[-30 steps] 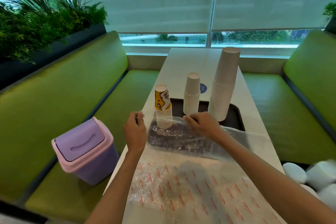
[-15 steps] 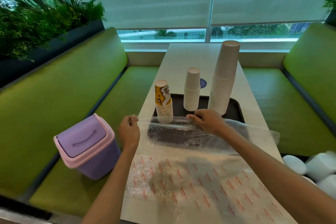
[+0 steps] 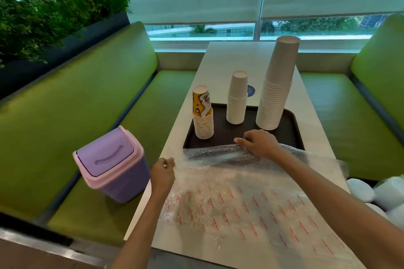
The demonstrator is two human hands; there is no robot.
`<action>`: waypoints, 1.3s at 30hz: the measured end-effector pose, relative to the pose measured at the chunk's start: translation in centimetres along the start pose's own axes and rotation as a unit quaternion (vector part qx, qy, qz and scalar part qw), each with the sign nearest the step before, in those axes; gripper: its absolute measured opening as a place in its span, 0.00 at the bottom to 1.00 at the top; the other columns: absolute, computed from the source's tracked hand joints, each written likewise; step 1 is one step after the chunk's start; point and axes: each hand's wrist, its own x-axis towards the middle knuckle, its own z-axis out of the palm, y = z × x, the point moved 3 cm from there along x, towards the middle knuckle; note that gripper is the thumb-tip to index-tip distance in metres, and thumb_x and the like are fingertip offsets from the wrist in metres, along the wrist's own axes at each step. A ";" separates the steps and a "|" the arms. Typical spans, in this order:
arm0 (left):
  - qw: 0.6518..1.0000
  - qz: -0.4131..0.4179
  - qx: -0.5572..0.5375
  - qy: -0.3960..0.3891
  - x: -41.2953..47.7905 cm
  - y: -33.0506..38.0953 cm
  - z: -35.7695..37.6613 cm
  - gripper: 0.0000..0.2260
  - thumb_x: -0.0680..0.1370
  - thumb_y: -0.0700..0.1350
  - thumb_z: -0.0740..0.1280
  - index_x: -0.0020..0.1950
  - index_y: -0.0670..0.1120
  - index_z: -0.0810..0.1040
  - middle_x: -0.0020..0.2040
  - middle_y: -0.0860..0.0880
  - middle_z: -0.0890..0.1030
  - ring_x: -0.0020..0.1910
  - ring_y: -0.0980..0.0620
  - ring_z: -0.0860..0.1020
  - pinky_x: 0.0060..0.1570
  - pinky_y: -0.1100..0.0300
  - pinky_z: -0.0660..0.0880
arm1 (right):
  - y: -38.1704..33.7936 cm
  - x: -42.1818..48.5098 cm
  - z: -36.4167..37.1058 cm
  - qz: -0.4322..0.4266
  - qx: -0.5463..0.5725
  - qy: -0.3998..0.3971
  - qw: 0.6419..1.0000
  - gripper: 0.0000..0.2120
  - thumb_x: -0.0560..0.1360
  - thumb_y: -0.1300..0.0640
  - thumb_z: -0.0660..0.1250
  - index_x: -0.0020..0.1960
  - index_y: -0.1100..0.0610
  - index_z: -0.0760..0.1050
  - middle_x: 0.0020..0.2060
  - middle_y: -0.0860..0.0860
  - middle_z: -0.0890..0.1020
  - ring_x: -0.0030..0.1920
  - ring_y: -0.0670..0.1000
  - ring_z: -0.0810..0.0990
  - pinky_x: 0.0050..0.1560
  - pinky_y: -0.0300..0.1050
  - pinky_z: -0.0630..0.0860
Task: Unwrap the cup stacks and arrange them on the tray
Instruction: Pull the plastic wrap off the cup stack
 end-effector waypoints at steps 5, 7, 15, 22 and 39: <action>0.998 -0.015 0.067 -0.001 -0.3 -1.9 -0.3 0.11 0.82 0.46 0.60 0.46 0.39 0.74 0.42 0.42 0.77 0.39 0.46 0.74 0.34 0.58 0.68 | 0.3 -0.7 2.0 0.046 -0.046 -0.064 0.996 0.19 0.77 0.36 0.58 0.47 0.51 0.75 0.42 0.48 0.79 0.43 0.48 0.77 0.40 0.42 0.70; 0.995 -0.011 0.099 -0.007 -0.3 -2.7 -0.5 0.11 0.81 0.46 0.60 0.46 0.40 0.74 0.43 0.41 0.78 0.41 0.44 0.76 0.38 0.57 0.69 | 0.4 -1.3 2.8 0.054 -0.043 -0.091 0.993 0.20 0.77 0.36 0.59 0.52 0.52 0.76 0.45 0.49 0.80 0.45 0.48 0.77 0.43 0.43 0.71; 0.980 0.001 0.199 -0.006 -0.6 -6.4 -1.8 0.11 0.82 0.46 0.60 0.48 0.39 0.74 0.44 0.45 0.77 0.43 0.45 0.75 0.40 0.56 0.68 | -0.1 -3.1 5.5 0.089 -0.083 -0.164 0.979 0.33 0.74 0.28 0.53 0.44 0.58 0.76 0.33 0.48 0.77 0.39 0.49 0.77 0.36 0.41 0.70; 0.978 0.060 0.200 -0.014 -0.7 -7.4 -2.2 0.09 0.82 0.45 0.60 0.49 0.41 0.74 0.40 0.46 0.78 0.38 0.46 0.75 0.35 0.56 0.69 | 1.4 -4.4 5.7 0.124 -0.087 -0.121 0.981 0.32 0.76 0.30 0.51 0.40 0.57 0.75 0.34 0.49 0.79 0.38 0.50 0.79 0.35 0.41 0.70; 0.980 0.038 0.193 0.007 -0.2 -8.0 0.1 0.09 0.82 0.42 0.59 0.46 0.38 0.73 0.39 0.41 0.76 0.38 0.44 0.74 0.35 0.56 0.66 | 2.8 -6.6 1.9 0.190 -0.004 -0.141 0.972 0.05 0.77 0.56 0.57 0.43 0.53 0.70 0.30 0.48 0.81 0.27 0.48 0.78 0.34 0.41 0.73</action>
